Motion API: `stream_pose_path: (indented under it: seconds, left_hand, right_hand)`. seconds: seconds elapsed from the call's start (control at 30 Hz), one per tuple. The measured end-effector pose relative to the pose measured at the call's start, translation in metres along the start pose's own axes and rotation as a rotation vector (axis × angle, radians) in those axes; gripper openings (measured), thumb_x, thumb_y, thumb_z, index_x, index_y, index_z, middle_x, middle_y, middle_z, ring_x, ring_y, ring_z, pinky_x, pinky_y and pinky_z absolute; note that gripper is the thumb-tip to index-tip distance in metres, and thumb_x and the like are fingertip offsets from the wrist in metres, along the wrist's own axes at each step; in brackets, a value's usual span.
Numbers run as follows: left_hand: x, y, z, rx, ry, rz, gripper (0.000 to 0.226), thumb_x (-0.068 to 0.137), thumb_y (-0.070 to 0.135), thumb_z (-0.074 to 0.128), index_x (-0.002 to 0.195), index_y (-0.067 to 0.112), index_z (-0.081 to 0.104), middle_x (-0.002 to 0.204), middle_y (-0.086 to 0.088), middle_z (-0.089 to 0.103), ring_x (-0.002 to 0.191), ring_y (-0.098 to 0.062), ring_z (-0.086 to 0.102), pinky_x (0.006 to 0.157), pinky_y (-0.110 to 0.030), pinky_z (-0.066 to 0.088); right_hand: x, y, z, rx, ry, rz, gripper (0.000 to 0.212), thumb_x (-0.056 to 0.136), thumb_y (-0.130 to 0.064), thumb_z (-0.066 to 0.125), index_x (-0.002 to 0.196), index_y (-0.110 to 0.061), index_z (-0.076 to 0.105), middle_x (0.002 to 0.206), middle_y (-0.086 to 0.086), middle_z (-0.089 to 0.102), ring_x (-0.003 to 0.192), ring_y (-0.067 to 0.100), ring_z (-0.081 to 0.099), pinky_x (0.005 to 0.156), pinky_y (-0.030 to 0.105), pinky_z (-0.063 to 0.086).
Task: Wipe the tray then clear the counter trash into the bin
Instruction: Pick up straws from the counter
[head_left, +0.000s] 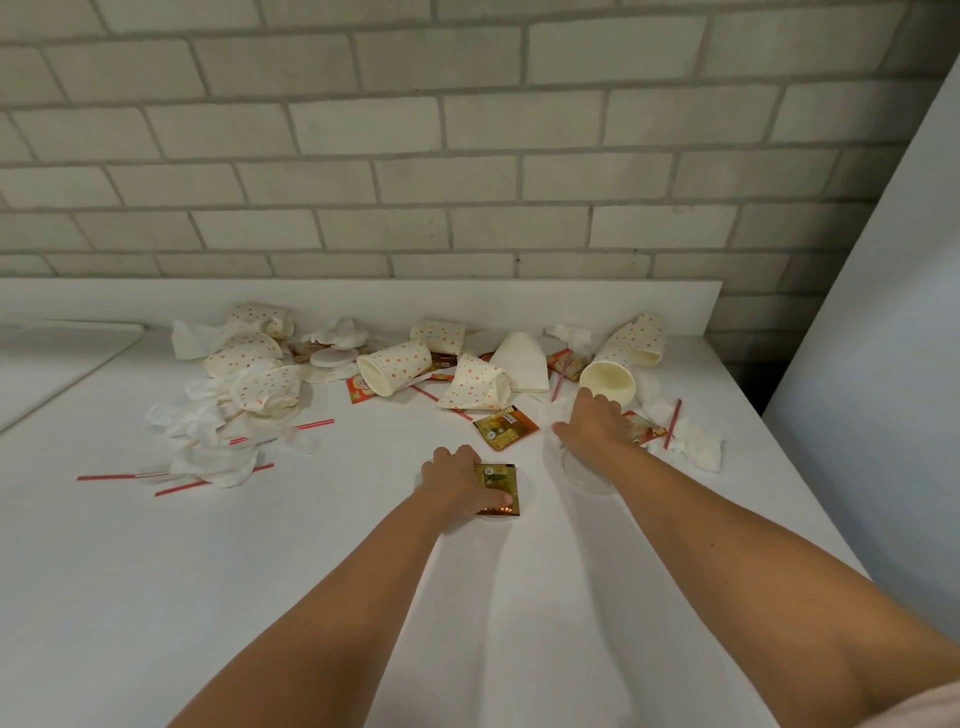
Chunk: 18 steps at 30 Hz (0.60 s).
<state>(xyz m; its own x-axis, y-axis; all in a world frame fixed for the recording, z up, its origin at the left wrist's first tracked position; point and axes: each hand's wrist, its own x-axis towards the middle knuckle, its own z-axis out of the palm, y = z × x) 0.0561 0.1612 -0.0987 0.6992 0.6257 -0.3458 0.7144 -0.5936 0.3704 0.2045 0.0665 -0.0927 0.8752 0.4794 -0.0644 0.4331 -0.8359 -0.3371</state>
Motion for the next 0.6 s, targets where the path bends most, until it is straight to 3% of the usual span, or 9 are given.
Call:
stream_pose_path:
  seconds: [0.1, 0.23, 0.3, 0.37, 0.43, 0.5, 0.6]
  left_hand:
    - [0.002, 0.001, -0.004, -0.023, -0.048, -0.017, 0.074, 0.075, 0.049, 0.07, 0.135, 0.019, 0.038, 0.131, -0.009, 0.04, 0.123, -0.024, 0.04, 0.1, -0.033, 0.039]
    - [0.005, 0.001, -0.007, -0.012, -0.076, -0.042, 0.08, 0.073, 0.05, 0.071, 0.136, 0.014, 0.037, 0.131, -0.009, 0.041, 0.121, -0.022, 0.044, 0.1, -0.032, 0.043]
    - [0.006, 0.002, -0.008, -0.012, -0.089, -0.051, 0.08, 0.073, 0.049, 0.071, 0.135, 0.012, 0.037, 0.132, -0.009, 0.042, 0.121, -0.021, 0.046, 0.1, -0.031, 0.044]
    - [0.006, 0.002, -0.01, -0.023, -0.102, -0.053, 0.079, 0.074, 0.047, 0.071, 0.135, 0.01, 0.036, 0.132, -0.009, 0.043, 0.12, -0.021, 0.046, 0.099, -0.03, 0.044]
    - [0.006, 0.001, -0.011, -0.04, -0.11, -0.047, 0.078, 0.075, 0.046, 0.071, 0.135, 0.01, 0.036, 0.132, -0.009, 0.045, 0.12, -0.021, 0.047, 0.098, -0.028, 0.044]
    - [0.006, 0.0, -0.012, -0.058, -0.114, -0.043, 0.077, 0.076, 0.045, 0.071, 0.135, 0.009, 0.037, 0.132, -0.009, 0.046, 0.12, -0.02, 0.048, 0.095, -0.027, 0.043]
    - [0.005, -0.002, -0.014, -0.099, -0.122, -0.039, 0.077, 0.075, 0.043, 0.072, 0.134, 0.009, 0.037, 0.133, -0.009, 0.046, 0.12, -0.02, 0.048, 0.094, -0.027, 0.042]
  right_hand:
    - [0.003, -0.003, -0.005, 0.058, 0.007, -0.037, 0.031, 0.09, -0.017, 0.054, 0.117, -0.003, 0.053, 0.118, 0.015, 0.058, 0.109, 0.03, 0.053, 0.076, 0.033, 0.043]
    - [0.004, -0.006, -0.031, 0.244, 0.012, -0.05, 0.027, 0.086, -0.012, 0.055, 0.11, -0.001, 0.06, 0.105, 0.015, 0.064, 0.09, 0.028, 0.058, 0.073, 0.031, 0.047]
    - [0.003, -0.005, -0.048, 0.303, 0.019, -0.075, 0.013, 0.085, -0.016, 0.056, 0.085, -0.005, 0.063, 0.083, 0.011, 0.062, 0.08, 0.026, 0.059, 0.064, 0.03, 0.048]
    - [-0.002, -0.002, -0.063, 0.301, -0.054, -0.089, 0.025, 0.083, -0.013, 0.057, 0.06, -0.011, 0.046, 0.063, 0.004, 0.046, 0.061, 0.019, 0.048, 0.048, 0.024, 0.035]
    - [-0.01, 0.002, -0.068, 0.203, -0.251, -0.086, 0.019, 0.081, -0.01, 0.059, 0.067, -0.009, 0.047, 0.068, 0.005, 0.047, 0.057, 0.017, 0.045, 0.049, 0.022, 0.036]
    - [-0.02, 0.007, -0.063, -0.014, -0.44, -0.09, 0.014, 0.08, -0.013, 0.065, 0.088, -0.006, 0.055, 0.082, 0.009, 0.057, 0.061, 0.02, 0.053, 0.057, 0.027, 0.046]
    - [-0.026, 0.013, -0.048, -0.104, -0.499, -0.121, 0.054, 0.075, -0.017, 0.073, 0.121, -0.012, 0.047, 0.109, 0.008, 0.058, 0.063, 0.018, 0.059, 0.068, 0.029, 0.053]
